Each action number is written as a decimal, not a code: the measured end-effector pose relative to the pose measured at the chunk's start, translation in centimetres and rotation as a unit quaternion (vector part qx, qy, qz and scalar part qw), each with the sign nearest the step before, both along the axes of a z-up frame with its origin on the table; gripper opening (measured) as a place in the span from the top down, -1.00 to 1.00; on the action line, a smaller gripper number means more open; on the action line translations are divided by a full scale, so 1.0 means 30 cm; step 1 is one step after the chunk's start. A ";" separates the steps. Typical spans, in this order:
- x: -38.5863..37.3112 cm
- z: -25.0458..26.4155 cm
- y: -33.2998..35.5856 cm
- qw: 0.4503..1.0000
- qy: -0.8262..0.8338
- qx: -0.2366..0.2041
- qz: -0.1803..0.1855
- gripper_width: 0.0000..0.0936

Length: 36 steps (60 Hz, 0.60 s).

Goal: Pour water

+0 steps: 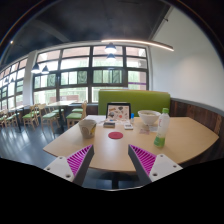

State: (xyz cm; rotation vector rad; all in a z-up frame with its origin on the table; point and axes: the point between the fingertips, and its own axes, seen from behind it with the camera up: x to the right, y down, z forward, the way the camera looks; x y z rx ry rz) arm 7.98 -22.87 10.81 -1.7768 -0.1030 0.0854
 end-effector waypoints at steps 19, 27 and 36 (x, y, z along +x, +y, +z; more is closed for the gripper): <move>0.295 -0.011 0.071 0.997 -0.006 0.001 -0.079 -0.71; 0.506 -0.029 0.213 0.992 -0.012 0.010 -0.122 -0.72; 0.655 -0.047 0.419 0.989 -0.020 0.017 -0.147 -0.71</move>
